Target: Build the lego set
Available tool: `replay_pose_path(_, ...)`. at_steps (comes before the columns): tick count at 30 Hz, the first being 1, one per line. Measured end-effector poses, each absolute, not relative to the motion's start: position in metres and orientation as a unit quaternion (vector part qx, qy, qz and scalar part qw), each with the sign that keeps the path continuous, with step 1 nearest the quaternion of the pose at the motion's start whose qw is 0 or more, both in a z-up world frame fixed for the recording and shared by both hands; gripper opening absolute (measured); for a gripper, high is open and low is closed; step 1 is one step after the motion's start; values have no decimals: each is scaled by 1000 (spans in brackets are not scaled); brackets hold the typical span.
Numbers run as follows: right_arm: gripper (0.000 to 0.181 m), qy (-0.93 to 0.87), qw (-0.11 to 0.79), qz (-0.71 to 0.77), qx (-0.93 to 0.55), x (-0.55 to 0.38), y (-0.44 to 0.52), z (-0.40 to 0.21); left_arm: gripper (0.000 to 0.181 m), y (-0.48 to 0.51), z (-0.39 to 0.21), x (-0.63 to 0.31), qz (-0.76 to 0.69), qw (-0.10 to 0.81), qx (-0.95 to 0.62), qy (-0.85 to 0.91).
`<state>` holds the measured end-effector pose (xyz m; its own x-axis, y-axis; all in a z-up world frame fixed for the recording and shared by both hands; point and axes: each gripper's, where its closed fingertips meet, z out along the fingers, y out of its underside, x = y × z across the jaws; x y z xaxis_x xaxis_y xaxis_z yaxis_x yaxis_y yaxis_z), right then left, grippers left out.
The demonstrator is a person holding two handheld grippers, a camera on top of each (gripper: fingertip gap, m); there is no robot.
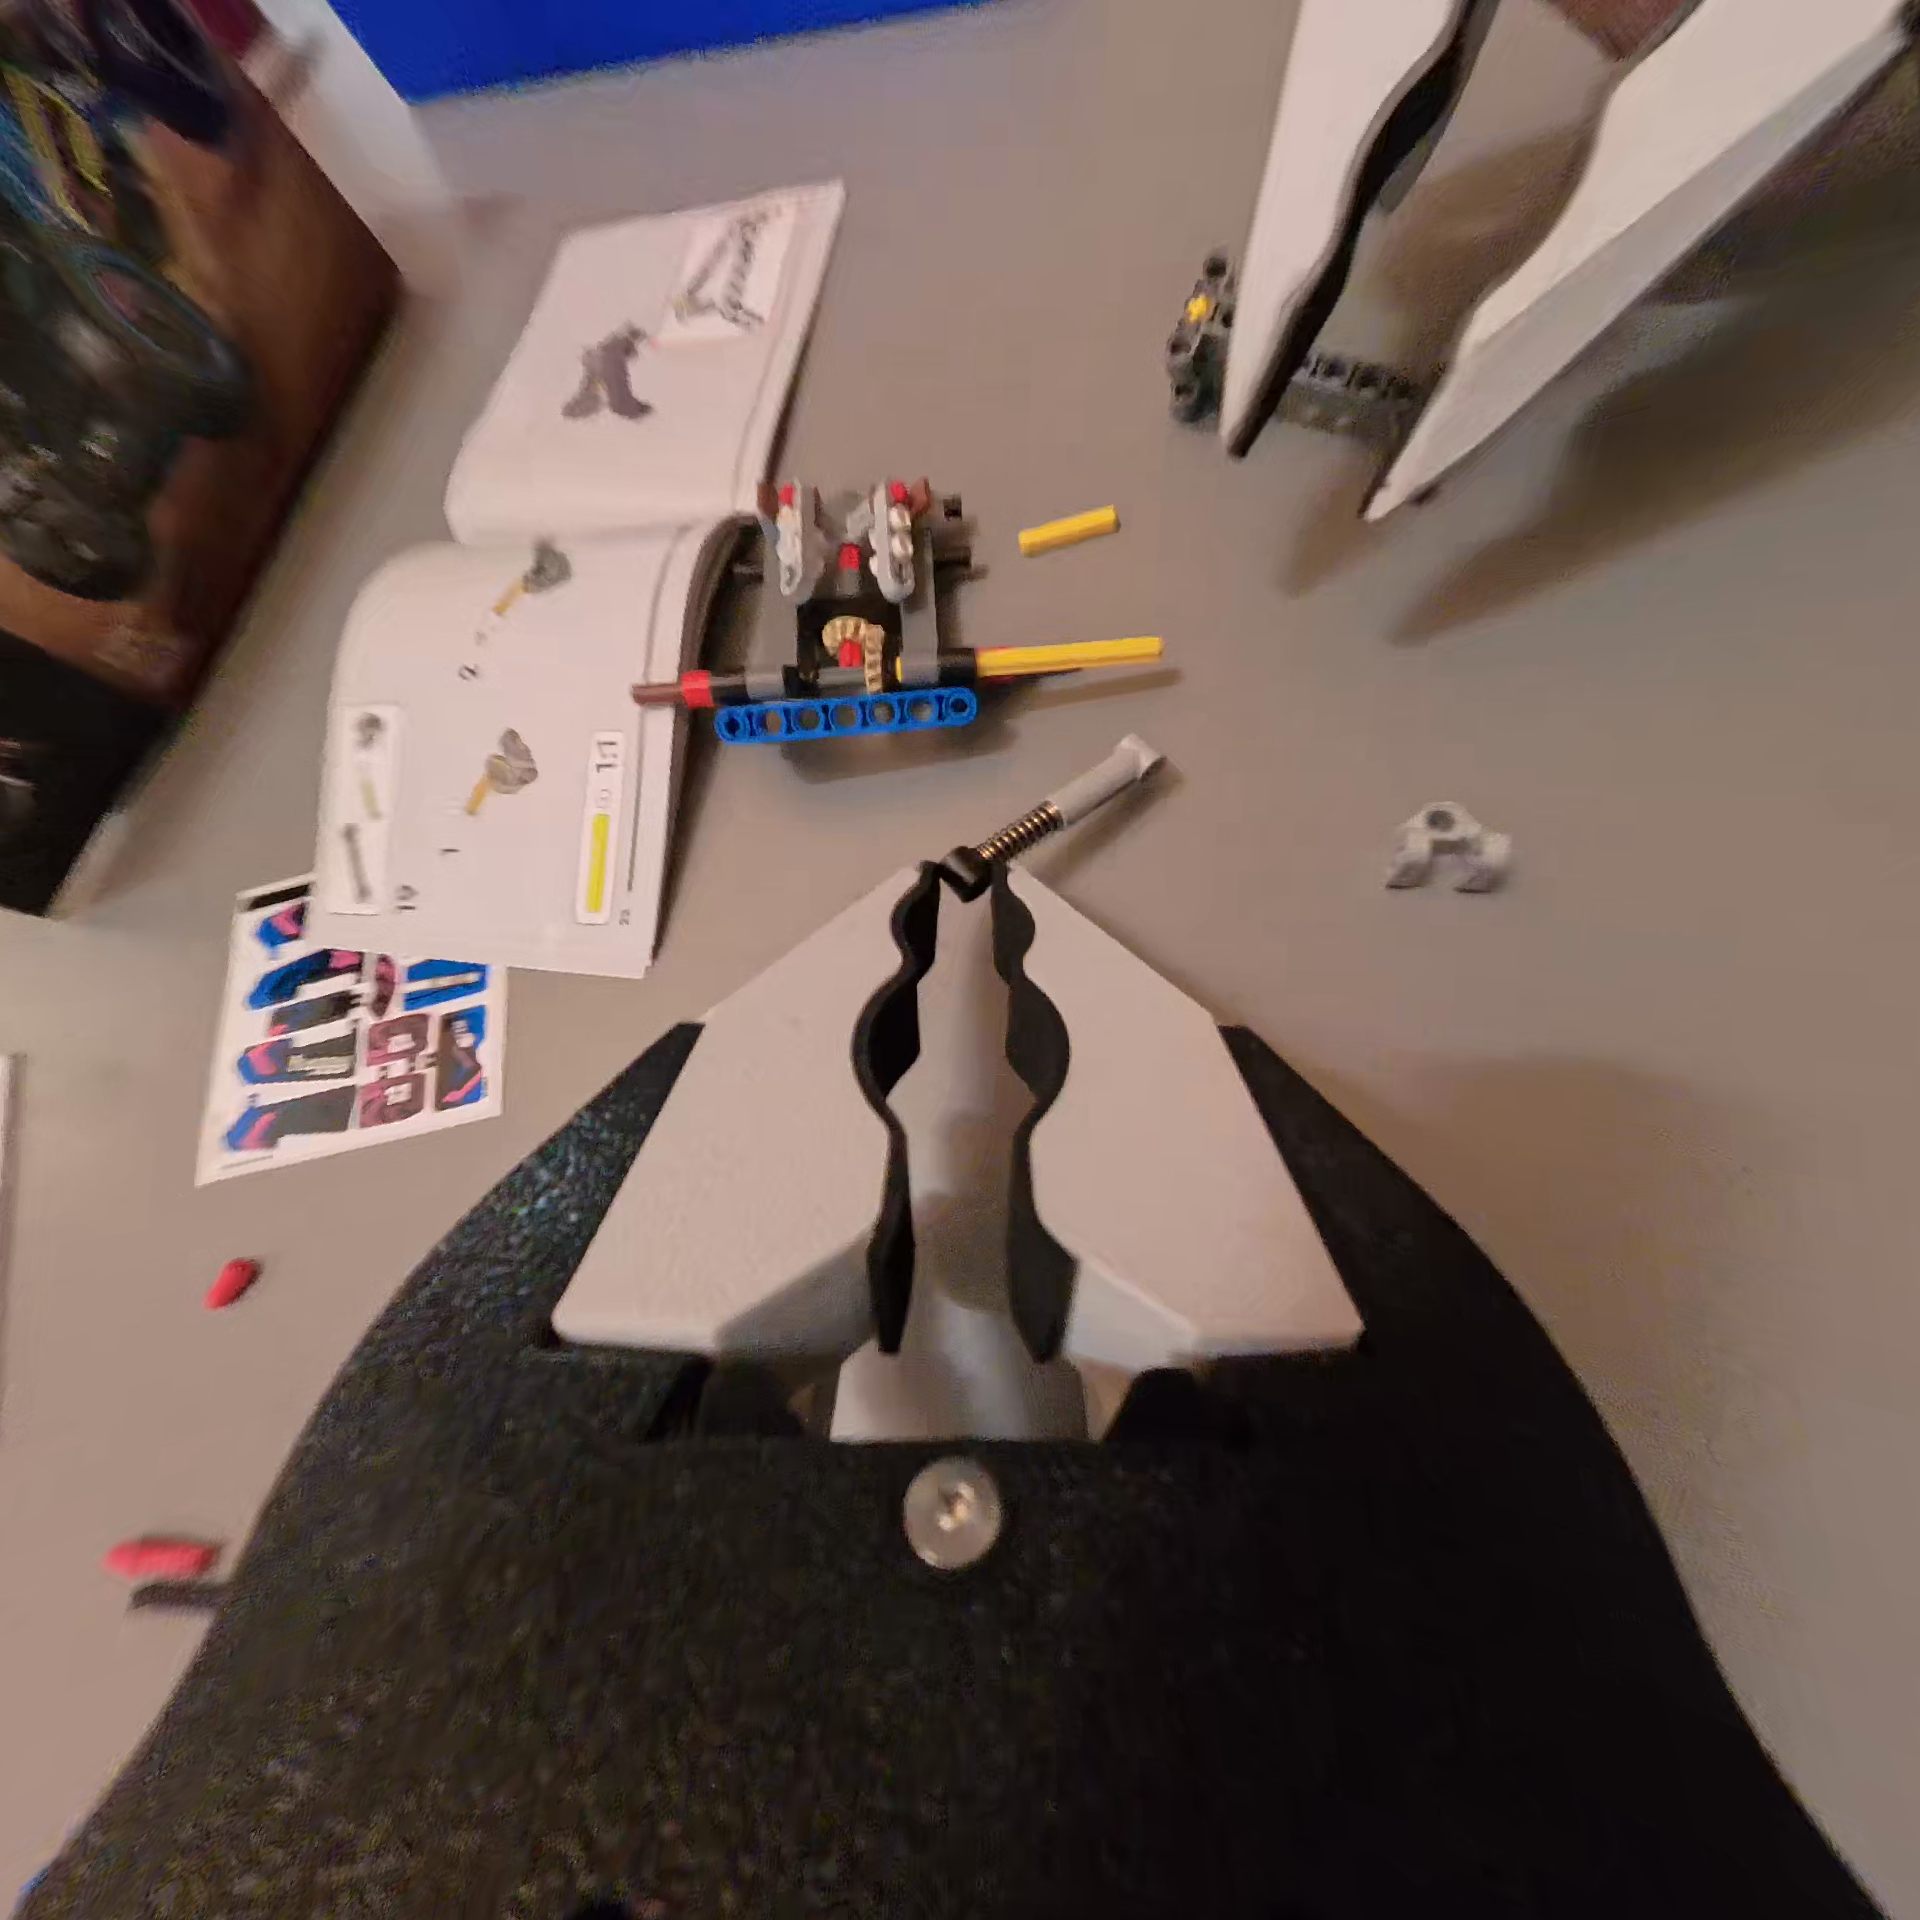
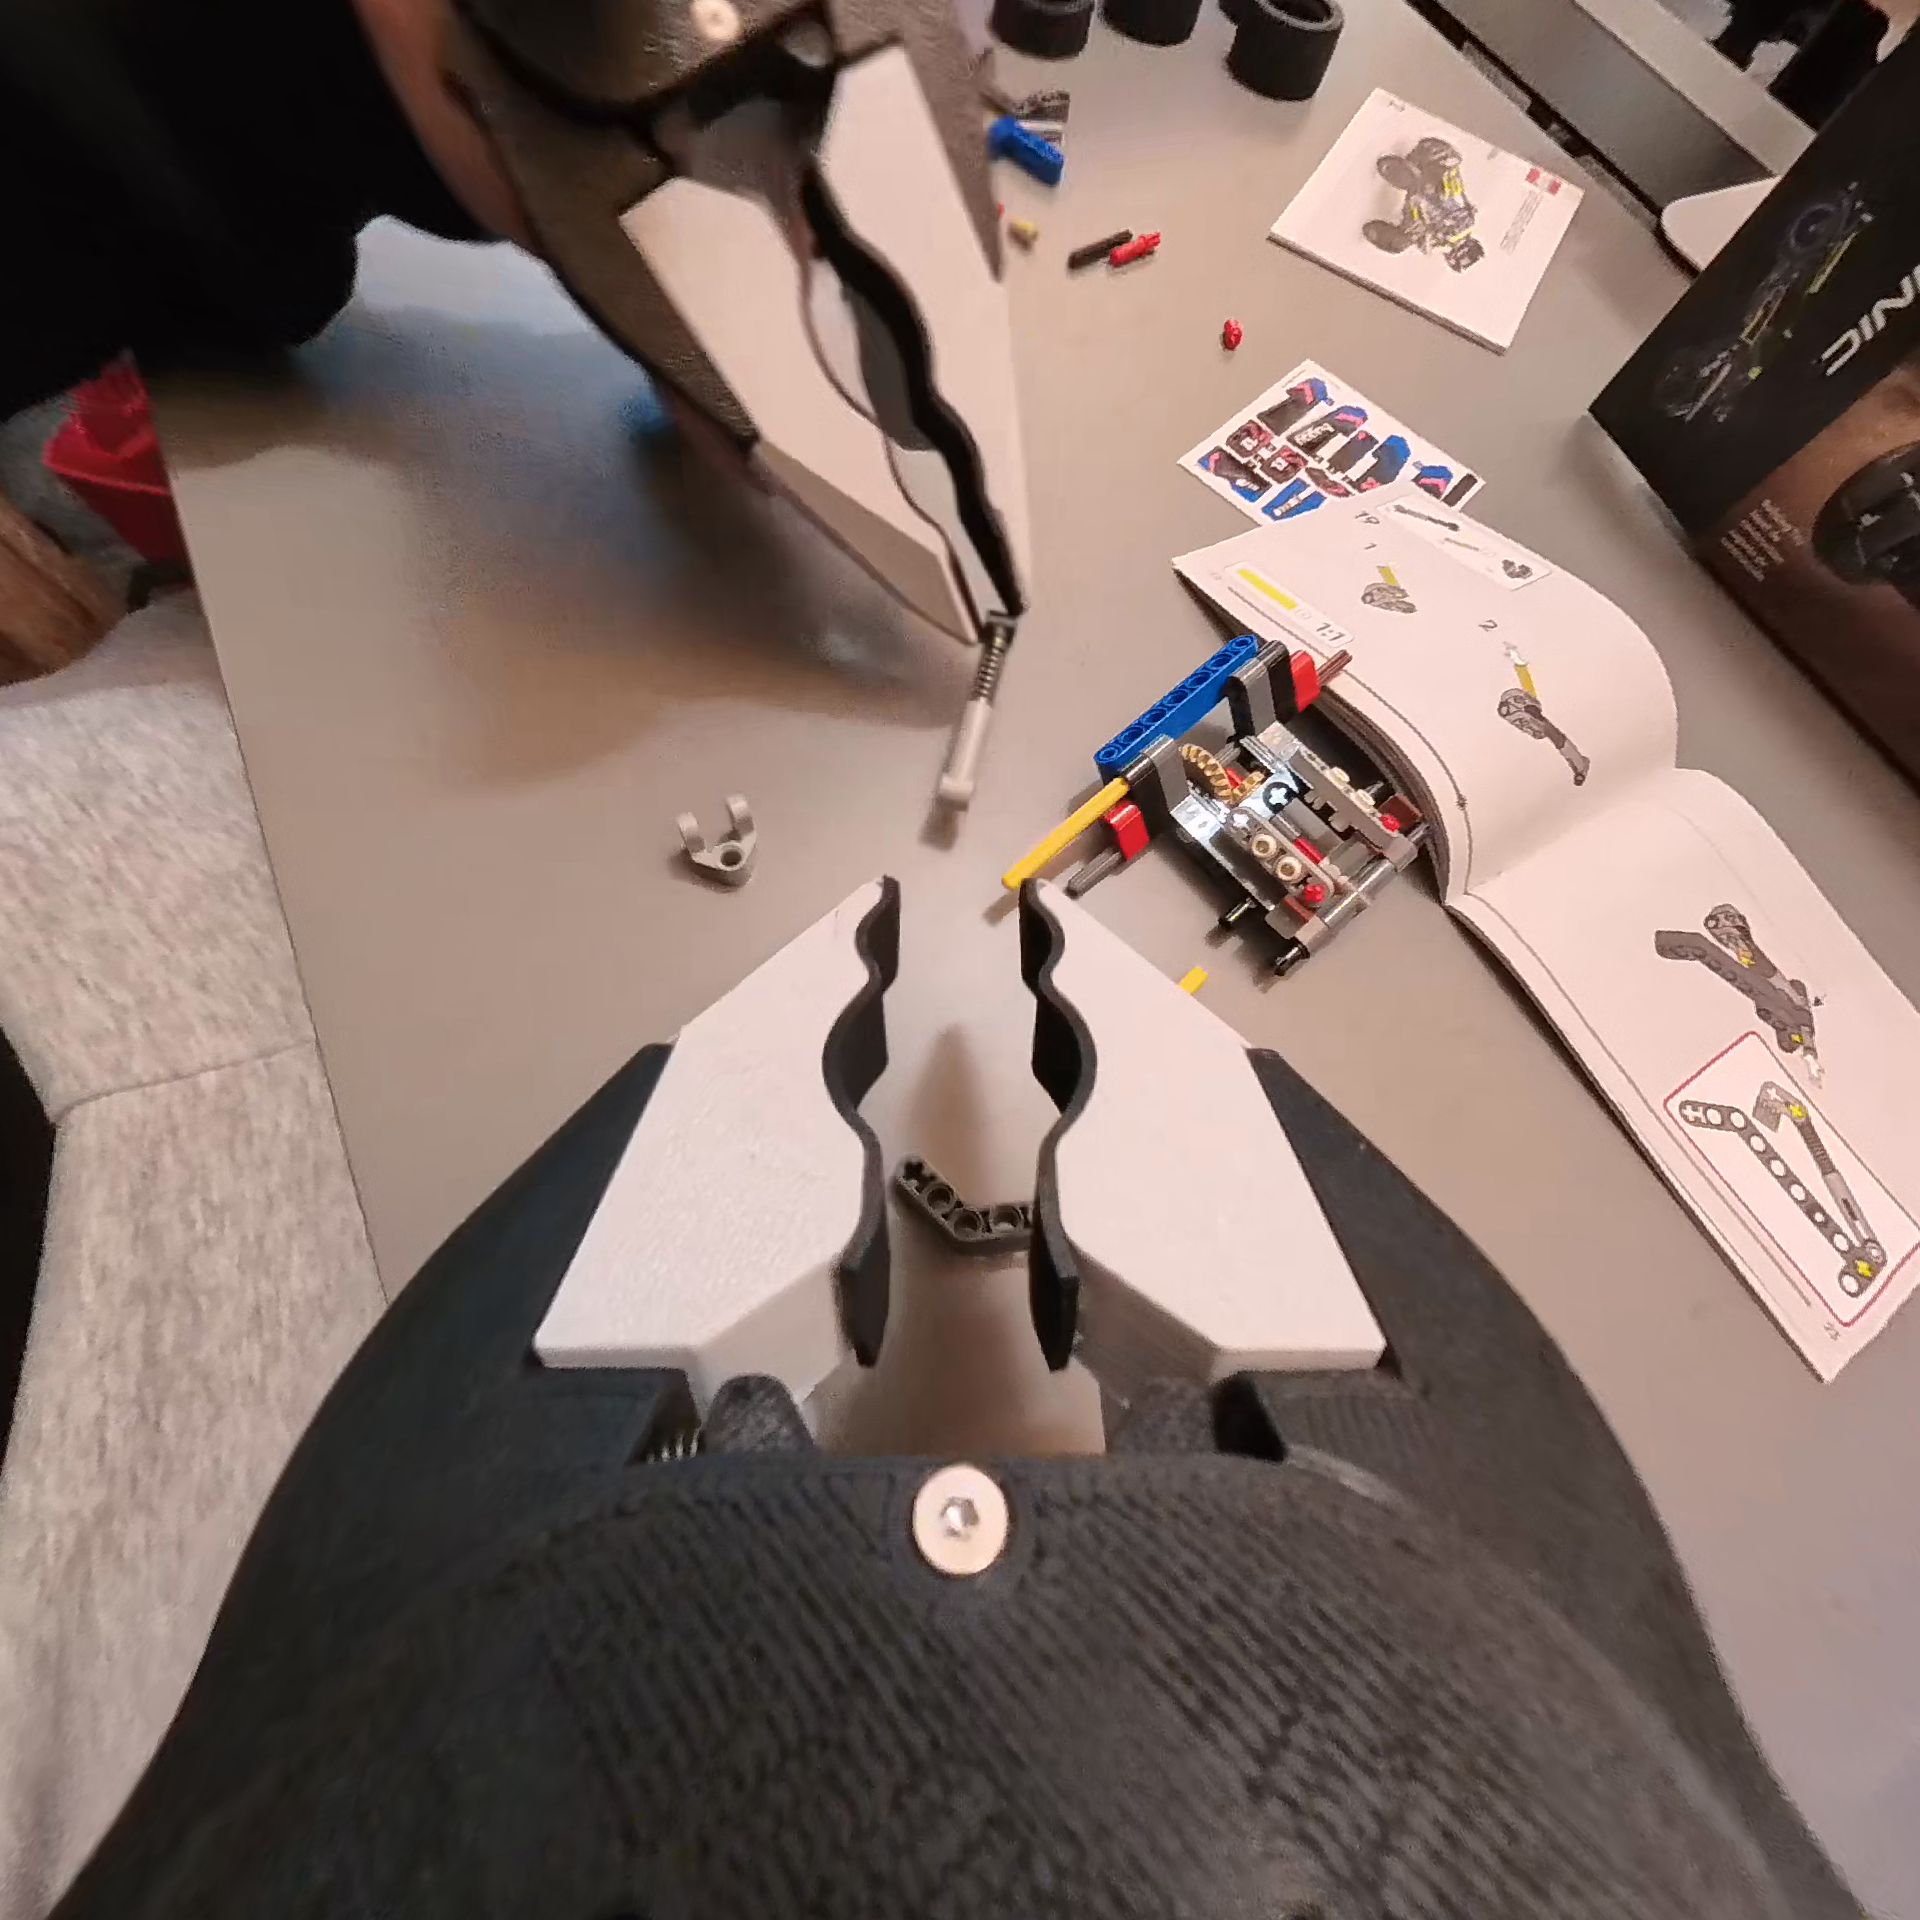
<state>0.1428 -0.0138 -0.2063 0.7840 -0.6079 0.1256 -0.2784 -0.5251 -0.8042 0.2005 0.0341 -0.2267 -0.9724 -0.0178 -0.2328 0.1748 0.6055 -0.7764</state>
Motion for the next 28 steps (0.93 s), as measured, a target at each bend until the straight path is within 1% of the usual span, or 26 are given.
replay_pose_path(1, 24, 264, 418, -198, -846, 143, -12, -204, 7, 36, -219, 197, -455, 132, 45, 880)
replay_pose_path(5, 33, 258, 436, -197, -839, 144, 1, -199, 7, 37, -190, 175, -500, 235, 71, 831)
replay_pose_path(7, 34, 251, 438, -200, -840, 144, 6, -198, 7, 36, -180, 163, -513, 282, 95, 805)
replay_pose_path(9, 30, 241, 444, -191, -842, 140, 11, -197, 7, 34, -175, 154, -525, 308, 110, 786)
replay_pose_path(12, 25, 222, 455, -176, -844, 130, 18, -195, 6, 31, -172, 146, -539, 319, 110, 772)
replay_pose_path(15, 25, 206, 451, -191, -847, 126, 21, -195, 7, 29, -178, 142, -530, 306, 112, 783)
replay_pose_path(18, 21, 176, 426, -236, -856, 126, 21, -197, 7, 26, -188, 138, -511, 277, 90, 808)
replay_pose_path(22, 20, 142, 383, -280, -869, 125, 18, -208, 6, 27, -201, 138, -485, 216, 4, 847)
replay_pose_path(28, 16, 120, 377, -303, -867, 123, 23, -209, 6, 27, -205, 134, -479, 141, -96, 861)
